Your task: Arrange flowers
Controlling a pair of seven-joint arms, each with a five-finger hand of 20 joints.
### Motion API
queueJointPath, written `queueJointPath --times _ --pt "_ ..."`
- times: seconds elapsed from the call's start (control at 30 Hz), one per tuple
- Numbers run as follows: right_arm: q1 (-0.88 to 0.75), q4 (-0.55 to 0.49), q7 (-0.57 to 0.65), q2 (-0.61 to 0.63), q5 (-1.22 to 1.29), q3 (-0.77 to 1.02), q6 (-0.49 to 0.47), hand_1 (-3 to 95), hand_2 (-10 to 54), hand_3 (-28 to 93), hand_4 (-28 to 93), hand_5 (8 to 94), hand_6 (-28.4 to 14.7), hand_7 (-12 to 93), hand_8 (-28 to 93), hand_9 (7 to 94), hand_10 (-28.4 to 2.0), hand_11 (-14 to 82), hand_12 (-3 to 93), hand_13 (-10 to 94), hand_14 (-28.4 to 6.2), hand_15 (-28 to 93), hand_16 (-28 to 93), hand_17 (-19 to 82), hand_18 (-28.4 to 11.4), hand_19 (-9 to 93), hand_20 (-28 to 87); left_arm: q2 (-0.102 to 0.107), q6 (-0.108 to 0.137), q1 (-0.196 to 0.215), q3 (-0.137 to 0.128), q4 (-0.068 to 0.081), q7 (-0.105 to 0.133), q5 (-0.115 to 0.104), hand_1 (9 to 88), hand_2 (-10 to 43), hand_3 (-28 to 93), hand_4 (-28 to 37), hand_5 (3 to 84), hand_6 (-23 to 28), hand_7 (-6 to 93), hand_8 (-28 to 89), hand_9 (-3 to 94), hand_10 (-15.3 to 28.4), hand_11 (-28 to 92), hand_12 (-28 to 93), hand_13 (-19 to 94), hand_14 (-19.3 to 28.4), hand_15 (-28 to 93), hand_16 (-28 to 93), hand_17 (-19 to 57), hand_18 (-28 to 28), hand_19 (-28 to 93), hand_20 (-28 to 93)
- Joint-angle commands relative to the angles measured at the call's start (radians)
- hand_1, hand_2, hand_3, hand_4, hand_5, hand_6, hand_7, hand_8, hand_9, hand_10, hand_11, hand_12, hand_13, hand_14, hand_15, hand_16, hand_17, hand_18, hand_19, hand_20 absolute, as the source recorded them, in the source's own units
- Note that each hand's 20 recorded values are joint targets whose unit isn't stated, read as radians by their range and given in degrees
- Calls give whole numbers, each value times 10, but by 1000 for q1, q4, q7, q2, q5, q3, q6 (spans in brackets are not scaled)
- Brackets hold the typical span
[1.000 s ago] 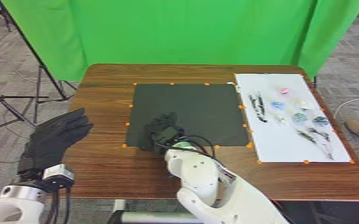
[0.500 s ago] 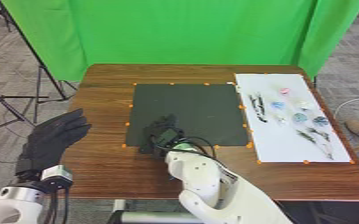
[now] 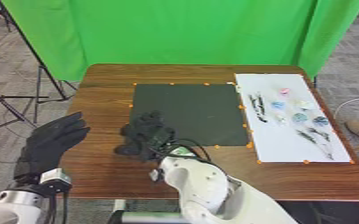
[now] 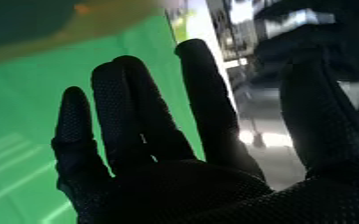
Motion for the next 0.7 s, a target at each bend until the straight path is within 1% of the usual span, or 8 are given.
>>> queueJointPath --times 0.03,0.17,0.27,0.33,0.37,0.4,0.53,0.7 --pt "67 -68 99 231 78 163 100 145 74 819 -211 537 -49 149 -119 426 -284 300 236 239 -284 753 152 24 -284 593 505 3 44 96 -31 -30 61 -27 268 50 820 -137 452 133 123 -81 370 217 327 87 259 276 549 -113 -96 213 570 119" --pt "-31 -78 174 346 120 335 119 181 51 823 -214 561 -98 145 -110 474 -284 420 234 364 -284 807 159 92 -284 641 512 11 56 109 -32 -33 92 -38 267 50 821 -138 452 133 123 -81 370 217 327 86 260 276 549 -113 -96 214 570 119" --pt "-134 -73 215 390 148 484 95 202 40 820 -215 599 -123 138 -107 512 -279 449 221 413 -280 814 156 147 -284 692 497 13 63 132 -39 -39 108 -43 266 50 822 -139 452 133 123 -81 370 217 327 86 259 277 549 -113 -96 214 569 119" --pt "-215 -75 247 420 143 573 104 214 36 817 -216 621 -131 142 -105 533 -271 451 213 435 -264 810 158 172 -284 734 450 9 59 128 -37 -38 107 -42 266 49 822 -139 452 133 123 -81 370 217 326 86 259 277 550 -113 -97 214 569 119" --pt "-248 -70 256 435 137 610 108 220 33 815 -217 635 -134 141 -106 545 -266 449 213 445 -258 808 160 182 -284 747 440 13 65 131 -36 -39 116 -45 266 49 822 -139 452 133 123 -81 370 217 326 86 259 277 550 -113 -97 214 569 119" --pt "-296 -76 272 445 147 658 98 224 30 816 -217 644 -135 143 -105 551 -264 447 213 451 -255 807 162 189 -284 754 435 10 61 130 -37 -41 110 -40 266 49 822 -139 452 133 123 -81 370 217 327 86 259 276 550 -113 -97 214 569 119" --pt "-432 -71 329 468 155 794 103 238 23 816 -219 673 -135 145 -105 583 -255 444 214 472 -243 800 172 207 -284 773 419 11 63 134 -40 -44 110 -40 267 49 821 -139 452 134 123 -81 370 218 327 86 259 277 550 -113 -97 214 569 119" --pt "-516 -41 360 463 155 889 106 246 21 812 -222 684 -131 150 -103 596 -252 442 215 484 -236 796 180 218 -284 785 407 9 67 145 -44 -50 112 -39 267 49 822 -138 451 133 123 -81 370 217 327 86 259 276 550 -113 -96 214 569 120"
